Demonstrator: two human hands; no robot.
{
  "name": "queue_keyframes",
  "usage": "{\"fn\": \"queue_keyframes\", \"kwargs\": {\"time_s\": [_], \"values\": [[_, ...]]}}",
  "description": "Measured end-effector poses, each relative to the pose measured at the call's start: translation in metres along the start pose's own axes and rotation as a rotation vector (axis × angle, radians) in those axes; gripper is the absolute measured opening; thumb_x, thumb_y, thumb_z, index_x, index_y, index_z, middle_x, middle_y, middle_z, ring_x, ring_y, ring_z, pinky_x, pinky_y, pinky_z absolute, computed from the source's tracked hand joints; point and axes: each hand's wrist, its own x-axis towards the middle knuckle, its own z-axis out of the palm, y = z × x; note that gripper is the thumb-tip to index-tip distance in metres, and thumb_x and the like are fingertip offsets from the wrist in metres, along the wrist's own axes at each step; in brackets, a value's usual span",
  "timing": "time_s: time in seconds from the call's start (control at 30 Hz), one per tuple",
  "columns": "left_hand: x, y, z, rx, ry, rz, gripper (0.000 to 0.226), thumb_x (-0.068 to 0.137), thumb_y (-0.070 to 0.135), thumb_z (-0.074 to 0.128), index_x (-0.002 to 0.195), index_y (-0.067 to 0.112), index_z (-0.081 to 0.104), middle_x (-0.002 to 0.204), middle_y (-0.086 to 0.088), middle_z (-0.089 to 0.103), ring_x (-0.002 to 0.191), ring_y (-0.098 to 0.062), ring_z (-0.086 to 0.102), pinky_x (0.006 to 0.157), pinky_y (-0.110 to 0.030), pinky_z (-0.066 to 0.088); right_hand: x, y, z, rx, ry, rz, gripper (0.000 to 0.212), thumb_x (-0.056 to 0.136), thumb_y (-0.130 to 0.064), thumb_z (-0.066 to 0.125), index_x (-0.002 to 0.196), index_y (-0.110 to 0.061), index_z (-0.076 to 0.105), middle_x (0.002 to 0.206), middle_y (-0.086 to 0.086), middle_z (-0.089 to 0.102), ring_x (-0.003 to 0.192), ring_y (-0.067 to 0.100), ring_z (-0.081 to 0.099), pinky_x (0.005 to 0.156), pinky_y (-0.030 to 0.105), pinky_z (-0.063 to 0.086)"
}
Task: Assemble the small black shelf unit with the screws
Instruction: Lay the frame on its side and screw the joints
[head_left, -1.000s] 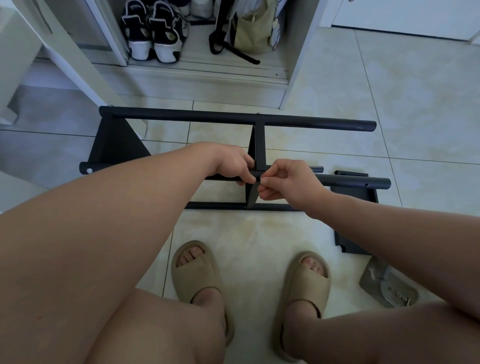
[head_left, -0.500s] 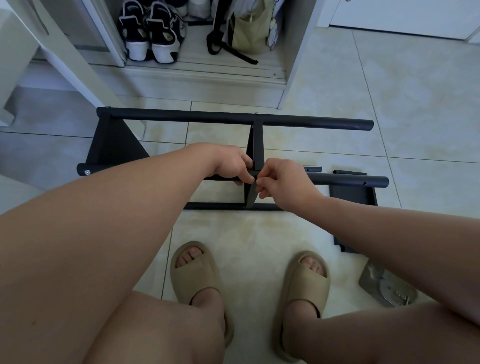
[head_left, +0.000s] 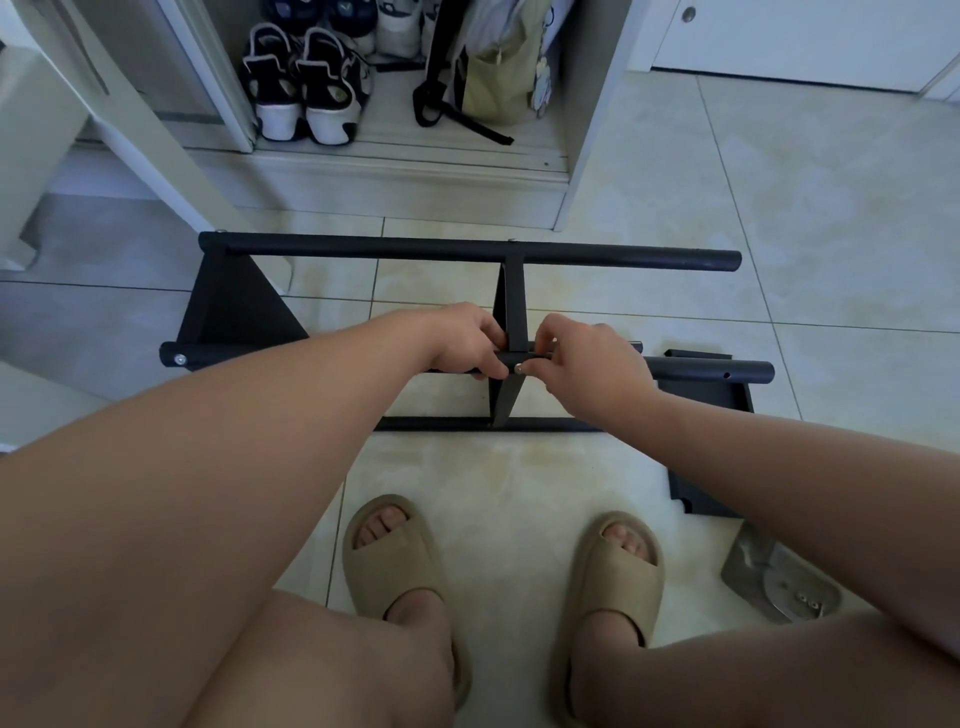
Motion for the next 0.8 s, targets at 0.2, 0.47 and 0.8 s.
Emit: {"fn": "queue_keyframes", "kwargs": {"time_s": [0.2, 0.47, 0.8], "values": [[-0.021, 0.010, 0.021, 0.325, 0.189, -0.029, 0.040, 0.093, 0.032, 0.066, 0.130, 0.026, 0.051, 0.126, -0.001, 0.061, 0.114, -0.025, 0.057, 0.103, -0.042, 0.044, -0.016, 0.006, -0.016, 0.025, -0.116, -0.097, 0.015, 0.099, -0.037, 0.060, 0.103, -0.025, 0.052, 0.095, -0.001, 0.067, 0.088, 0.025, 0.061, 0.074, 0.038, 0.052], [-0.051, 0.069, 0.058, 0.652, 0.422, 0.314, 0.044, 0.097, 0.024, 0.053, 0.140, 0.023, 0.046, 0.144, -0.003, 0.048, 0.128, -0.027, 0.046, 0.099, -0.043, 0.041, -0.089, 0.119, -0.059, -0.422, -0.223, -0.173, 0.067, 0.103, -0.046, 0.049, 0.160, -0.033, 0.017, 0.166, -0.003, 0.025, 0.151, 0.024, 0.024, 0.118, 0.047, 0.032], [-0.014, 0.151, 0.181, 0.899, 0.082, 0.594, 0.031, 0.099, 0.023, 0.047, 0.129, 0.026, 0.052, 0.133, 0.003, 0.053, 0.119, -0.024, 0.054, 0.088, -0.040, 0.049, -0.174, 0.275, -0.071, -0.448, -0.359, 0.169, 0.063, 0.104, -0.049, 0.043, 0.160, -0.037, 0.017, 0.165, -0.006, 0.025, 0.149, 0.024, 0.027, 0.114, 0.043, 0.034]]}}
